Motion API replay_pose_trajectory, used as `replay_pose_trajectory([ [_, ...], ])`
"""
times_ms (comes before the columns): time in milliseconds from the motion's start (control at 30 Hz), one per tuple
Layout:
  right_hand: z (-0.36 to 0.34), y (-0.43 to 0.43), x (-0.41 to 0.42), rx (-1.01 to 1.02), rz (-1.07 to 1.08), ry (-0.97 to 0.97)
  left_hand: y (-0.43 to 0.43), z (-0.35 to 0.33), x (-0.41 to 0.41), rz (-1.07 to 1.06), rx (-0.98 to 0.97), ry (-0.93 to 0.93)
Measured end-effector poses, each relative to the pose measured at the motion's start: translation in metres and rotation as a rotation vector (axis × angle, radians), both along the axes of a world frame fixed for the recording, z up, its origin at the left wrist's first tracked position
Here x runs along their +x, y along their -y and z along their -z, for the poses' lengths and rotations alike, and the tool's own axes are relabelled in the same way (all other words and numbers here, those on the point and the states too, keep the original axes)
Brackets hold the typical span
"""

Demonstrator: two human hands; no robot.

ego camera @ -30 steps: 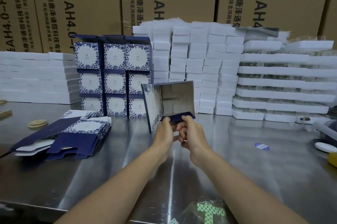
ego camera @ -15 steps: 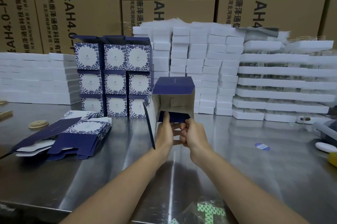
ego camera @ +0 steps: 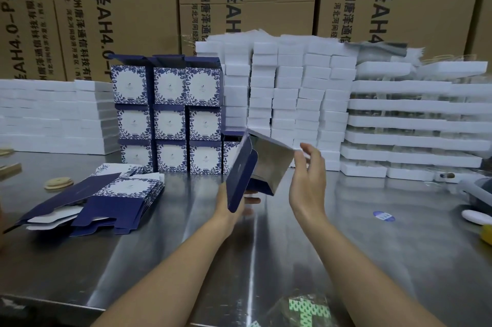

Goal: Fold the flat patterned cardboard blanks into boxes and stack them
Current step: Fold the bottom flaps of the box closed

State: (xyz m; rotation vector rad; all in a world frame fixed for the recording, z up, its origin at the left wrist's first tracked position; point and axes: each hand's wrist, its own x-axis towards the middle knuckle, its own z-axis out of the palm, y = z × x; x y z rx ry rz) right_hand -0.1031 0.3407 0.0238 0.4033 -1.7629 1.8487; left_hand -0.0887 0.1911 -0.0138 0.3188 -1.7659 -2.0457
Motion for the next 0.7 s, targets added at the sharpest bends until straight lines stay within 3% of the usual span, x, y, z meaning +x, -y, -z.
replay_pose_trajectory([
  [133, 0.0, -0.005, 0.0, 0.22, 0.072, -0.243, -0.002, 0.002, 0.002, 0.073, -0.017, 0.046],
  [367, 0.008, -0.005, -0.005, 0.484, 0.036, -0.186, -0.011, -0.005, 0.01, 0.098, -0.07, 0.014],
  [567, 0.008, -0.008, -0.01, 0.51, 0.098, -0.103, -0.011, -0.012, 0.013, 0.069, -0.166, 0.106],
  [700, 0.008, -0.009, -0.008, 0.396, 0.053, -0.038, -0.011, -0.011, 0.015, 0.018, -0.255, -0.041],
])
